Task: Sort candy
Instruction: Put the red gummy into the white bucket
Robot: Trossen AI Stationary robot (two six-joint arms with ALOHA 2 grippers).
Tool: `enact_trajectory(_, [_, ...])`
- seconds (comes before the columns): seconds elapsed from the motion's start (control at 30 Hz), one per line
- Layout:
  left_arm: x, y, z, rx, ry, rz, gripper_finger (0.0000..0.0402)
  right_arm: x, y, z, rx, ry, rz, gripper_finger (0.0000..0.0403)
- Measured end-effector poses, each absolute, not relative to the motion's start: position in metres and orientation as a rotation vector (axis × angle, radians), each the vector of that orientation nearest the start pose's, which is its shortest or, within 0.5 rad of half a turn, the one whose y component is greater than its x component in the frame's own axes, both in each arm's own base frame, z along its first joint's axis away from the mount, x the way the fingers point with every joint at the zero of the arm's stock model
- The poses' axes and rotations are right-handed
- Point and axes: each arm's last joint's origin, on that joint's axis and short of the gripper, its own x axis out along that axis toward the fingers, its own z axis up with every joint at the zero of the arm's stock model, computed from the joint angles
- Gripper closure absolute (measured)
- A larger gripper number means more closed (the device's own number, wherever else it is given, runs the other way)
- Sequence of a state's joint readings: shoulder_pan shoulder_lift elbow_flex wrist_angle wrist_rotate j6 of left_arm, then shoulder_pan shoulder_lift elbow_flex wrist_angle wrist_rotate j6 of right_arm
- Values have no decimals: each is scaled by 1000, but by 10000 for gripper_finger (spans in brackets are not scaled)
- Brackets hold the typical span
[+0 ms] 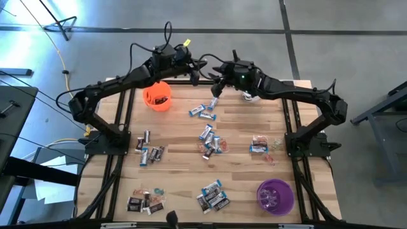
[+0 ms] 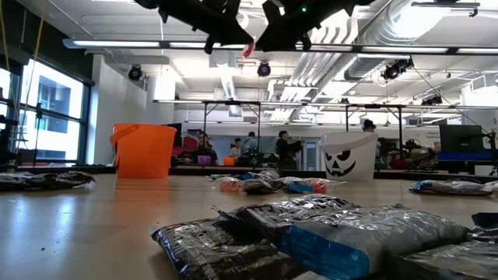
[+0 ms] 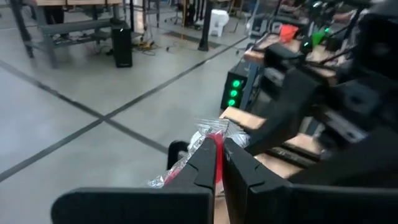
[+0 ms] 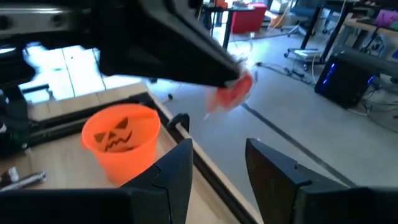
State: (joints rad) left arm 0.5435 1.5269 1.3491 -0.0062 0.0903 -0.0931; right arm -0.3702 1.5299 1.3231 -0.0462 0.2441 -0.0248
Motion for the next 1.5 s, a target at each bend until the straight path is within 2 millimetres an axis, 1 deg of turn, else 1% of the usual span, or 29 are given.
enact_trajectory(0.37, [315,167,371,-129,102,404,401,328,-135,355,-9,226,-609,258])
enact_trajectory(0.63, [316,164,371,-127,97,395,401,329,-135,358,7,192,-612,258])
enact_trajectory(1.2, [319,158,374,-130,74,339,401,329,-135,359,8,175,-600,262])
enact_trajectory(1.27, [319,158,374,-130,74,338,401,329,-135,359,8,175,-600,274])
enact_trajectory(1.33, [319,158,374,-130,74,338,401,329,-135,359,8,175,-597,295])
enact_trajectory(1.5, [320,158,373,-128,75,340,401,329,-135,359,12,175,-597,384])
